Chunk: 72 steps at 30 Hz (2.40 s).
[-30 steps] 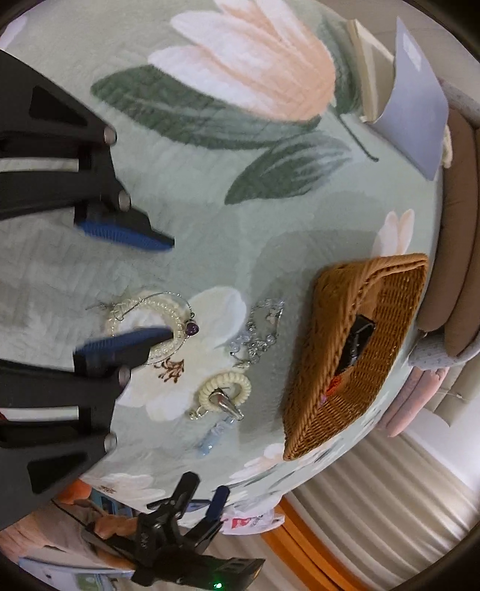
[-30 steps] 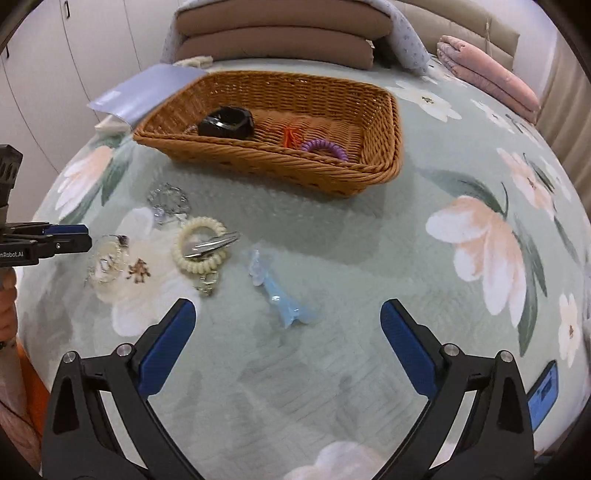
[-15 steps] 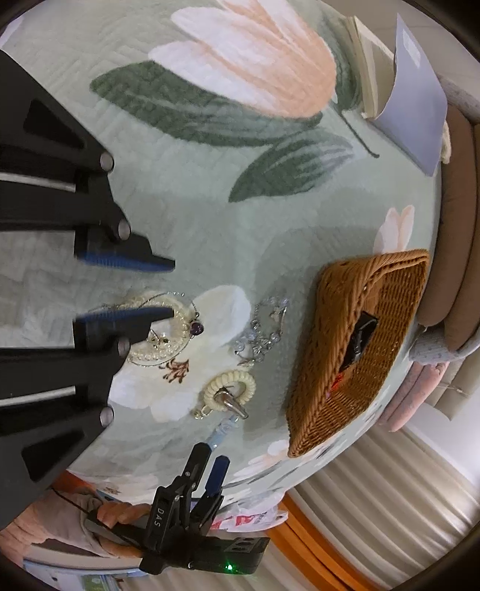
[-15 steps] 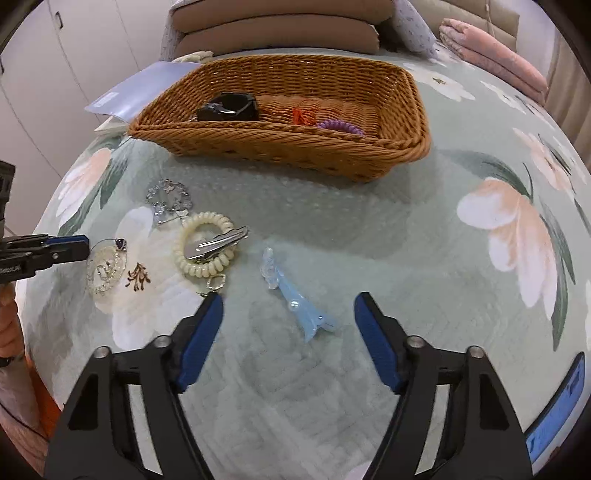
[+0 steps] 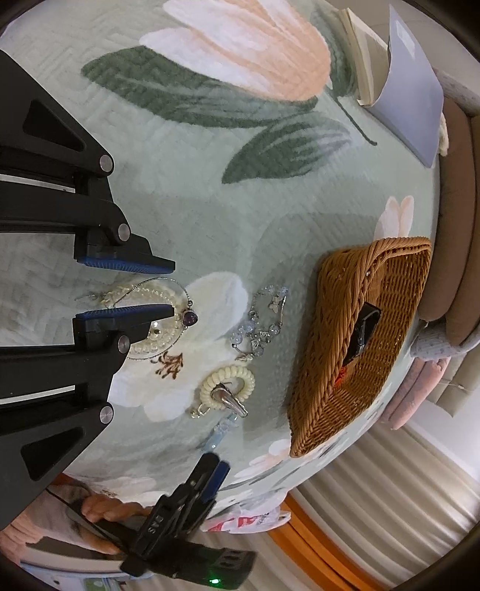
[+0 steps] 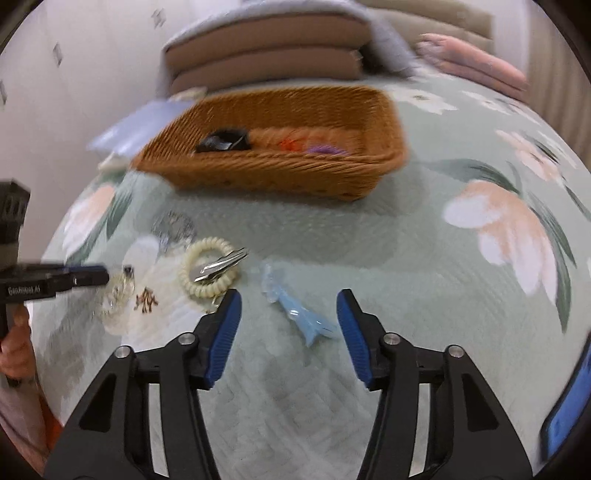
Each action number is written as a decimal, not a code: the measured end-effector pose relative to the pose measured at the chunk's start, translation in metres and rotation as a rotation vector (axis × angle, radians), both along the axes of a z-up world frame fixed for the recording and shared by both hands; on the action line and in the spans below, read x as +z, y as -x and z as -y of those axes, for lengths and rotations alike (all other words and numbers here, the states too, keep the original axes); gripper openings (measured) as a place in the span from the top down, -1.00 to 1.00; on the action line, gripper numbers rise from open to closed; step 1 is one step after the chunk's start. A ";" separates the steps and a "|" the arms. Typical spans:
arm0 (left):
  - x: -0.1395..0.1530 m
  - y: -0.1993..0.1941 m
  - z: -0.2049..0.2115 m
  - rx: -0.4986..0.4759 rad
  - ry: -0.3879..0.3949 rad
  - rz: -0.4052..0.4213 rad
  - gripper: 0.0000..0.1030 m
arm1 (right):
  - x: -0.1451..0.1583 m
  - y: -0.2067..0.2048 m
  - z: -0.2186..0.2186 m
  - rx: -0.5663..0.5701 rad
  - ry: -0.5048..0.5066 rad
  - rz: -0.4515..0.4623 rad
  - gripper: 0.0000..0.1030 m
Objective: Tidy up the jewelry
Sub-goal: 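Lower the left tool onto the pearl bracelet while right tool approaches the blue clip, then lift the pearl bracelet with left tool while right tool lifts the blue clip toward the basket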
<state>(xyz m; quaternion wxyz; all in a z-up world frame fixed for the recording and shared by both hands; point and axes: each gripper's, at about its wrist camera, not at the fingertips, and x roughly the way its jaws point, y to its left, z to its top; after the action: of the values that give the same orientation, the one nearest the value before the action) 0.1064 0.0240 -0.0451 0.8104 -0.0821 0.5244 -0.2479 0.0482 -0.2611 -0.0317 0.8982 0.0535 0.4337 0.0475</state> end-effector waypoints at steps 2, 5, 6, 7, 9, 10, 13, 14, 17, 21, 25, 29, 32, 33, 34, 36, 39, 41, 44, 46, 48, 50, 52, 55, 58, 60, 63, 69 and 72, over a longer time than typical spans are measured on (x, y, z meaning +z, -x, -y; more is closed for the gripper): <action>0.001 0.001 -0.001 0.001 0.006 0.004 0.67 | 0.003 0.014 0.006 -0.059 -0.037 0.046 -0.58; -0.001 0.003 -0.001 -0.009 0.009 0.003 0.67 | 0.007 0.029 0.006 -0.086 -0.038 0.116 -0.65; -0.002 0.004 0.000 -0.010 0.004 0.003 0.67 | 0.005 0.029 0.003 -0.097 0.009 0.112 -0.65; -0.003 0.005 0.000 -0.010 0.000 0.004 0.67 | 0.001 0.029 0.000 -0.105 0.048 0.098 -0.65; -0.003 0.005 0.000 -0.007 0.003 0.006 0.67 | -0.007 0.029 -0.003 -0.095 0.065 0.086 -0.63; -0.003 0.005 0.001 -0.006 0.007 0.006 0.67 | -0.011 0.028 -0.003 -0.096 0.059 0.082 -0.63; -0.004 0.005 -0.001 0.004 0.024 0.006 0.67 | -0.013 0.029 -0.003 -0.112 0.065 0.097 -0.53; -0.005 0.004 -0.001 0.009 0.029 0.004 0.67 | -0.014 0.028 -0.003 -0.113 0.069 0.098 -0.42; -0.005 0.005 -0.002 0.017 0.036 0.007 0.67 | -0.021 0.019 -0.006 -0.124 0.082 0.071 -0.11; -0.005 0.006 -0.007 0.024 0.048 0.005 0.67 | -0.030 0.005 -0.007 -0.119 0.075 0.042 0.00; -0.006 0.006 -0.008 0.027 0.053 0.005 0.67 | -0.031 -0.004 -0.014 -0.089 0.077 0.045 0.23; -0.006 0.008 -0.007 0.021 0.041 0.014 0.82 | -0.034 -0.005 -0.020 -0.076 0.102 0.044 0.58; -0.005 0.010 -0.003 0.020 0.029 0.029 0.84 | -0.034 -0.003 -0.017 -0.075 0.081 0.047 0.75; -0.005 0.011 -0.001 0.017 0.027 0.034 0.84 | -0.033 -0.002 -0.016 -0.072 0.070 0.049 0.76; -0.004 0.012 0.000 0.015 0.028 0.041 0.84 | -0.033 -0.001 -0.017 -0.071 0.066 0.050 0.76; -0.001 0.014 0.001 0.015 0.030 0.057 0.84 | -0.032 0.001 -0.016 -0.067 0.056 0.054 0.76; 0.005 0.016 -0.001 0.014 0.051 0.080 0.84 | -0.030 0.005 -0.015 -0.059 0.040 0.070 0.77; 0.009 0.018 -0.003 0.018 0.066 0.094 0.84 | -0.028 0.008 -0.016 -0.056 0.035 0.079 0.77; 0.012 0.018 -0.007 0.021 0.085 0.098 0.84 | -0.025 0.012 -0.014 -0.057 0.021 0.092 0.77; 0.012 0.017 -0.009 0.021 0.106 0.095 0.84 | -0.023 0.014 -0.013 -0.056 0.008 0.099 0.77; 0.018 0.020 -0.016 0.016 0.190 0.125 0.84 | -0.021 0.016 -0.012 -0.062 0.006 0.110 0.77; 0.028 0.024 -0.024 0.015 0.300 0.174 0.84 | -0.016 0.020 -0.011 -0.059 0.000 0.136 0.77; 0.027 0.023 -0.022 0.012 0.276 0.154 0.84 | -0.015 0.020 -0.012 -0.057 0.003 0.135 0.77; 0.012 0.017 -0.015 0.014 0.205 0.102 0.84 | -0.019 0.019 -0.012 -0.061 0.005 0.114 0.77; 0.006 0.014 -0.016 0.008 0.198 0.073 0.84 | -0.018 0.020 -0.010 -0.061 -0.003 0.117 0.77; 0.004 0.014 -0.021 -0.006 0.224 0.047 0.82 | -0.018 0.020 -0.010 -0.060 -0.003 0.116 0.77; 0.001 0.014 -0.031 -0.004 0.199 0.019 0.52 | -0.020 0.018 -0.010 -0.061 -0.004 0.107 0.77; 0.004 0.019 -0.066 0.121 0.137 0.059 0.17 | -0.021 0.017 -0.010 -0.066 -0.006 0.104 0.77; 0.003 0.020 -0.067 0.101 0.098 0.052 0.17 | -0.022 0.016 -0.011 -0.069 0.000 0.101 0.77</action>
<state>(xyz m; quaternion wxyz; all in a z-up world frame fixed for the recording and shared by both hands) 0.0863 0.0906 -0.0419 0.8302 -0.1415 0.4856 -0.2342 0.0325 -0.2505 -0.0533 0.9200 0.0659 0.3858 0.0193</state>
